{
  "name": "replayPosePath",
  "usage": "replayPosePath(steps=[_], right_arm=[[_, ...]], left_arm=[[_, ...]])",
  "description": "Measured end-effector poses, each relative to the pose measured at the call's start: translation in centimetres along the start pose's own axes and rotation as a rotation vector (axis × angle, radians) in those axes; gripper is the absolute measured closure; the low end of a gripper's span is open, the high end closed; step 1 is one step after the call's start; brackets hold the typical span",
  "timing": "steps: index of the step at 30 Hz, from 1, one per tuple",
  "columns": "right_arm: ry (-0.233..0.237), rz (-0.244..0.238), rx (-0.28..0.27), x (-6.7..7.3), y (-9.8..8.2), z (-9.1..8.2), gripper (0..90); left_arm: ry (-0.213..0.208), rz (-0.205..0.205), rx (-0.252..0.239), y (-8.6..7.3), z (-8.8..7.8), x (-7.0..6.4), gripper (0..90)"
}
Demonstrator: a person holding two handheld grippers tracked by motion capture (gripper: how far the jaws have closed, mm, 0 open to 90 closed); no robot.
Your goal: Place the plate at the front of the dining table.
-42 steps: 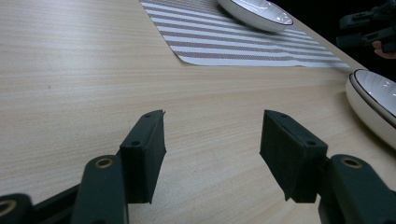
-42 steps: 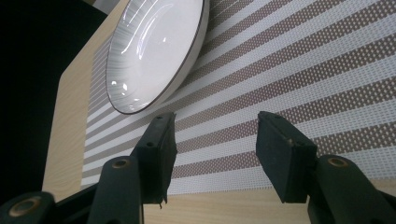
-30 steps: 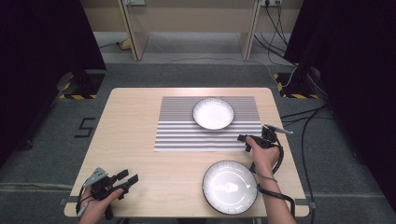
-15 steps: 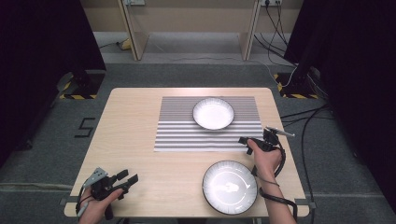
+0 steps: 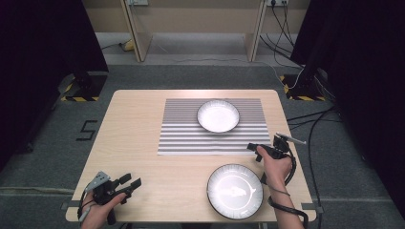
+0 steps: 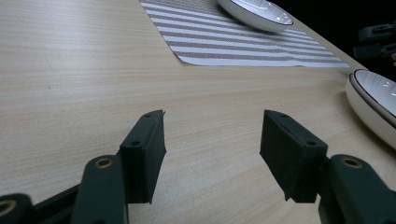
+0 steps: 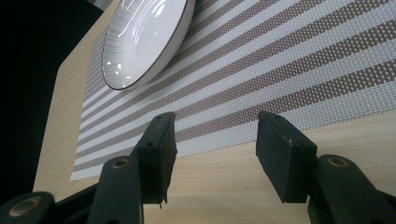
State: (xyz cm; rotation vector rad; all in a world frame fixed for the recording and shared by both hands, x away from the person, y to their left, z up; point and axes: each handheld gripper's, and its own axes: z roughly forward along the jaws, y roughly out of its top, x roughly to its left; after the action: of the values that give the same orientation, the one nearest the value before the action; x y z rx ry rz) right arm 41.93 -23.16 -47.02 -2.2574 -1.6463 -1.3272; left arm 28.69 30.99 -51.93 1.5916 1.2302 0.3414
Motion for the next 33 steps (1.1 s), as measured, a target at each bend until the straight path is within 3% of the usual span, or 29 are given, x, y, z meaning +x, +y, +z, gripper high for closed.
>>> replayPosePath(steps=[33], right_arm=[[-0.006,0.005,-0.026,-2.7,-1.8,-2.9,48.0]], left_arm=[[0.002,-0.002,0.0,0.0,0.0,-0.1,39.7]])
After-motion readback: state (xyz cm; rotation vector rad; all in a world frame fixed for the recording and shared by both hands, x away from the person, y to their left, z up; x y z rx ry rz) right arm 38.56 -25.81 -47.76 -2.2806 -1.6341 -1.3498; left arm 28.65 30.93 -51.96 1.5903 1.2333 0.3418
